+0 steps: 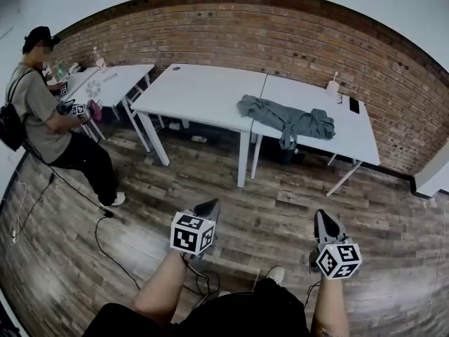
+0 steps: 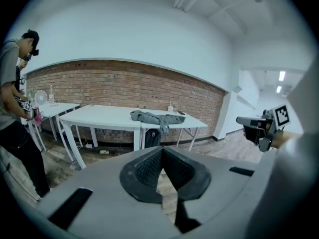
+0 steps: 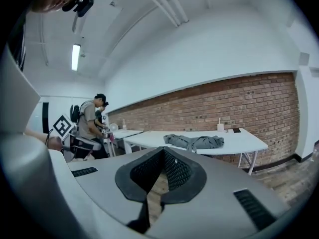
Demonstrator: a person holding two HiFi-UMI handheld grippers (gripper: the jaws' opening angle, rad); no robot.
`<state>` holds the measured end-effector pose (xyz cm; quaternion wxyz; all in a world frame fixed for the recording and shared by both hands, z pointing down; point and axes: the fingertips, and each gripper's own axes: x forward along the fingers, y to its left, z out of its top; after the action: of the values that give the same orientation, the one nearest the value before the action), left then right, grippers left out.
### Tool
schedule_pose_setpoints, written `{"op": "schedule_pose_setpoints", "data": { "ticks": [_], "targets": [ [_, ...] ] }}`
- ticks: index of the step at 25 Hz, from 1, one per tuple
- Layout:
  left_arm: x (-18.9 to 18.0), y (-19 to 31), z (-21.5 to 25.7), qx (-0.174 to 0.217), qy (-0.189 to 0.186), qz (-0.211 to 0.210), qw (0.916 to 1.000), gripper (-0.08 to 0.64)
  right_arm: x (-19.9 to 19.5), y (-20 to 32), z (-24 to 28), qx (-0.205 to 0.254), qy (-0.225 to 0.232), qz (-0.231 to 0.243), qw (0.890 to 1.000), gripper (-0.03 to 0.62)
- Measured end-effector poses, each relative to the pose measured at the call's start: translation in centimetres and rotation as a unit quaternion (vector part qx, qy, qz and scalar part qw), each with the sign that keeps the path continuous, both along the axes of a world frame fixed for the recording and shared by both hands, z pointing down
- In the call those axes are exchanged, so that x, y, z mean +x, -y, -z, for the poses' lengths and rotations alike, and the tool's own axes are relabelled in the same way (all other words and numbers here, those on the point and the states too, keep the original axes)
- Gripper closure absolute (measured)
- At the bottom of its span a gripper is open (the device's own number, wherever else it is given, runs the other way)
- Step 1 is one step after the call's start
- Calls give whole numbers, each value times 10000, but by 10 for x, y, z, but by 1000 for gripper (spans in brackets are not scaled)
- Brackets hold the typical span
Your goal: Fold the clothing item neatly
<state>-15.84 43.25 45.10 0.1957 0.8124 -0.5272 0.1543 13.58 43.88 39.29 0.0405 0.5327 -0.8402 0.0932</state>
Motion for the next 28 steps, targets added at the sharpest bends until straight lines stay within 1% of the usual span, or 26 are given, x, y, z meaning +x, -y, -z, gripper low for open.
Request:
{"op": "schedule_pose_setpoints", "data": {
  "ticks": [3,8,10,14,17,19,22,28],
  "targets": [
    [8,-17,-3,15,-37,-177,9998,563,-10,-18,0,-71,146,-96,9998,596],
    [23,-46,-10,29,179,-415,9990,563,-26,-35,-7,-153,-169,-4,9997,597],
    [29,-54,-16,-24,211,-392,9990,561,-28,-38,-6,-154,-215,57,9996,597],
    [44,-64,-17,-103,87,-284,9995,563,-20,-47,-4,-200,-275,130,9993,597],
    [58,-69,-12,-79,153,-248,9995,563,-10,-55,-5,-190,-362,178,9990,597],
    [70,-72,-10,-43,193,-203,9996,561,-3,-59,-6,-184,-558,202,9981,597],
    [85,-79,-18,-82,265,-200,9994,561,-1,-67,-15,-150,-966,256,9949,597],
    [104,-85,-23,-118,313,-265,9991,561,0,-74,-27,-226,-879,389,9951,597]
  ]
}}
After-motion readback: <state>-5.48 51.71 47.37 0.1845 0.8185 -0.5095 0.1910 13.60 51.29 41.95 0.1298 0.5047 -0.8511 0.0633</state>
